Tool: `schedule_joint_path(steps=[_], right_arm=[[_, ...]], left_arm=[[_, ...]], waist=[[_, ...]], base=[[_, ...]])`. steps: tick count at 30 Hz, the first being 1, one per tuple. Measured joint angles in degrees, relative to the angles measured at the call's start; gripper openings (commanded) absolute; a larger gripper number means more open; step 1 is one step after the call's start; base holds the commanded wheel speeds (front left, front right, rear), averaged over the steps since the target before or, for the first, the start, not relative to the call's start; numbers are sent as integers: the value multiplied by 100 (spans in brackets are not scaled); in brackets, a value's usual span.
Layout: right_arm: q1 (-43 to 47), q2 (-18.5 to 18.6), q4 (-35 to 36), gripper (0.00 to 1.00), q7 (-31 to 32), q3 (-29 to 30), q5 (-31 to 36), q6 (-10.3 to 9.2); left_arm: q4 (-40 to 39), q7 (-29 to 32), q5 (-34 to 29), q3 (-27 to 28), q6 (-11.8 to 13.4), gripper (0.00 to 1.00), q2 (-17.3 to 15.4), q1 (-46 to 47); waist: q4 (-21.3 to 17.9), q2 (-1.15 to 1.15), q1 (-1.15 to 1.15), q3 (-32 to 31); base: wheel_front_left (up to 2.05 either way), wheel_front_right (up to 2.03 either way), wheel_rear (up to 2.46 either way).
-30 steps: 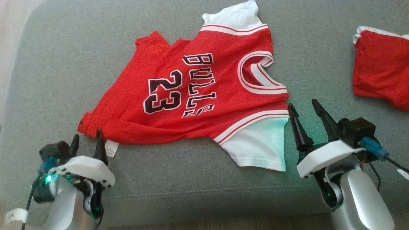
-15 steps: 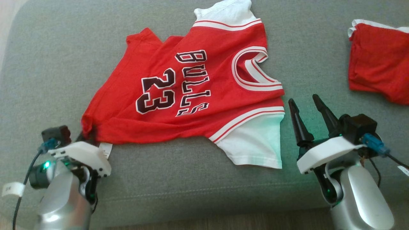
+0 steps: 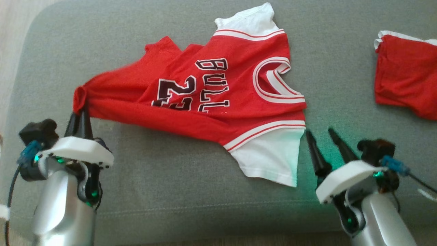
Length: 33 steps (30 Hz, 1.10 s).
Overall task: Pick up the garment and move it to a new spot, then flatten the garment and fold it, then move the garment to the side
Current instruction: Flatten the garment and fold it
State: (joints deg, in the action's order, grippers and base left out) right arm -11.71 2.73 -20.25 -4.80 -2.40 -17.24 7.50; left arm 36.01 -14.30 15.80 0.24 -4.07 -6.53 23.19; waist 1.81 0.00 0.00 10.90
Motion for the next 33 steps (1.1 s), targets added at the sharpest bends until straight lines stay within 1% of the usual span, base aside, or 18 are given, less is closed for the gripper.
schedule_joint_path(steps=[2,4,5,9,13,18,27,28,29,30,33], right_arm=[[124,-1,-168,100,113,-21,-146,0],[211,-1,-333,100,241,-25,-241,0],[239,0,-387,100,301,-59,-302,0],[322,-7,-452,100,561,-414,-648,0],[327,0,-525,100,838,-564,-742,0],[315,7,-515,100,994,-743,-712,0],[286,58,-522,100,1371,-1104,-687,0],[281,59,-525,98,1440,-1123,-686,0],[278,59,-528,21,1488,-1135,-686,0],[277,59,-546,0,1497,-1138,-683,0],[276,63,-615,0,1537,-1143,-626,1]], left_arm=[[-619,0,-2,102,-4,0,87,-202],[-1055,-1,-2,167,-8,0,179,-432],[-1232,-1,-2,188,-49,0,218,-541],[-1644,-1,-4,207,-56,0,313,-776],[-1751,-1,-59,200,-54,0,335,-775],[-1755,-19,-60,189,-54,0,361,-765],[-1709,-19,-111,176,-54,0,385,-756],[-1707,-19,-112,177,-54,0,386,-755],[-1707,-19,-112,178,-54,0,387,-755],[-1706,-19,-112,179,-54,0,387,-756],[-1688,-19,-113,182,-54,0,396,-756]], waist=[[28,0,0,-30],[41,0,0,-55],[43,0,0,-61],[12,0,0,-57],[-51,0,0,-29],[-103,0,0,8],[-31,0,0,12],[-20,0,0,1],[-10,0,0,-9],[-2,0,0,-20],[17,0,0,-50]], base=[[0,0,0],[0,0,0],[0,0,0],[0,0,0],[0,0,0],[0,0,0],[0,0,0],[0,0,0],[0,0,0],[0,0,0],[0,0,0]])
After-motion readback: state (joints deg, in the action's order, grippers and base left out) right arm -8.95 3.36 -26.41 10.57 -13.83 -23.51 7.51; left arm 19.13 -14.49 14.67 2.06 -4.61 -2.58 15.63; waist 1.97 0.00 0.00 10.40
